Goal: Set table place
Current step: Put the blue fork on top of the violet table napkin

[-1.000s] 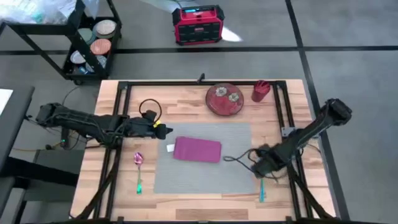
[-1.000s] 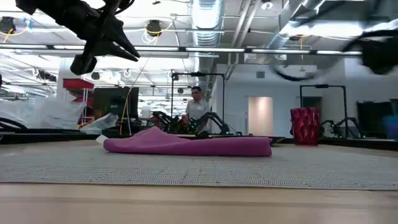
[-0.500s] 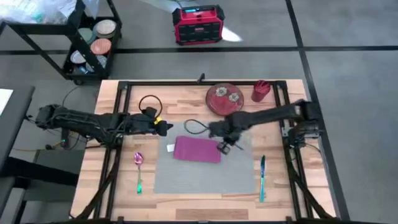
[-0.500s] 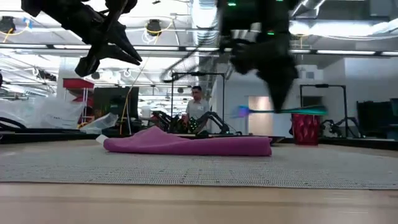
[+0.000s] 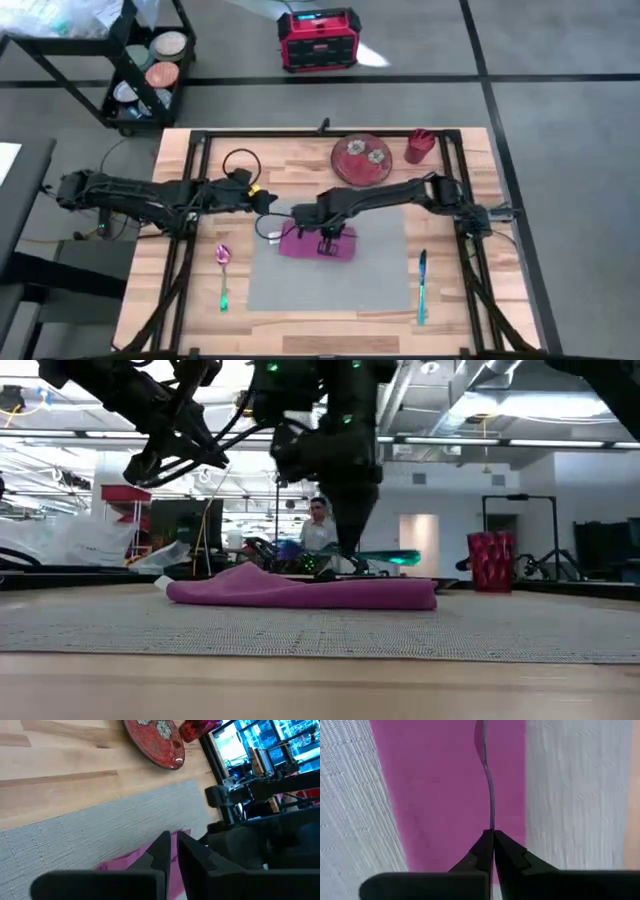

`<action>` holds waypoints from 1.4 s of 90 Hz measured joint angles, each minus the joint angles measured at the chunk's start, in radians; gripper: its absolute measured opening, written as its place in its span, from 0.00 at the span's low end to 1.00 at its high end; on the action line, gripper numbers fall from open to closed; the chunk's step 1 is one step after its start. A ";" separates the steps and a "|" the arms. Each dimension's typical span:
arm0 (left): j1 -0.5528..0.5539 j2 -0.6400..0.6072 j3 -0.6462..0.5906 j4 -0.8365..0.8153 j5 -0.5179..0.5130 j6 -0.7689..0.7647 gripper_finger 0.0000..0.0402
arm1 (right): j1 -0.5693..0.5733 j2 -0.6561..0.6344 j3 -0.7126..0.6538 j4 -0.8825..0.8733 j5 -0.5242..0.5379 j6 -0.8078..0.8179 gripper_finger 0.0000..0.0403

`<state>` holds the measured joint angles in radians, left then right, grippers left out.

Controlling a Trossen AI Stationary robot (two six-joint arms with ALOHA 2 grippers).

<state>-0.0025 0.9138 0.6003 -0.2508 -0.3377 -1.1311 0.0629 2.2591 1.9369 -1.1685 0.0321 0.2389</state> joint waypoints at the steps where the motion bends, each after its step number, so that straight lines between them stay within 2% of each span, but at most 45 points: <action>1: 0.000 0.000 0.000 -0.001 0.000 0.002 0.04 | 0.000 0.005 0.002 0.001 0.000 -0.001 0.00; 15: 0.000 0.000 0.000 -0.004 0.001 0.009 0.04 | -0.002 0.057 0.024 0.001 0.007 -0.002 0.00; 33: 0.000 0.000 0.000 -0.005 0.002 0.008 0.04 | -0.006 0.056 0.025 0.007 0.122 0.005 0.00; 50: 0.001 0.000 0.000 -0.005 0.002 0.008 0.04 | -0.004 0.052 0.026 0.045 0.071 -0.069 0.00; 66: 0.003 0.000 0.000 -0.005 0.002 0.008 0.04 | 0.014 0.052 0.014 0.132 -0.048 -0.161 0.03; 81: 0.003 0.000 0.000 -0.005 0.002 0.009 0.04 | 0.012 0.053 0.013 0.142 -0.050 -0.154 0.16; 95: 0.003 0.000 0.000 -0.005 0.002 0.009 0.04 | -0.002 0.053 0.013 0.127 -0.056 -0.066 0.25; 126: 0.003 0.000 0.000 -0.005 0.002 0.026 0.04 | 0.020 0.053 -0.016 0.151 -0.087 -0.079 0.28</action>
<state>0.0010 0.9134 0.6003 -0.2562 -0.3355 -1.1049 0.0831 2.3119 1.9207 -1.0172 -0.0551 0.1600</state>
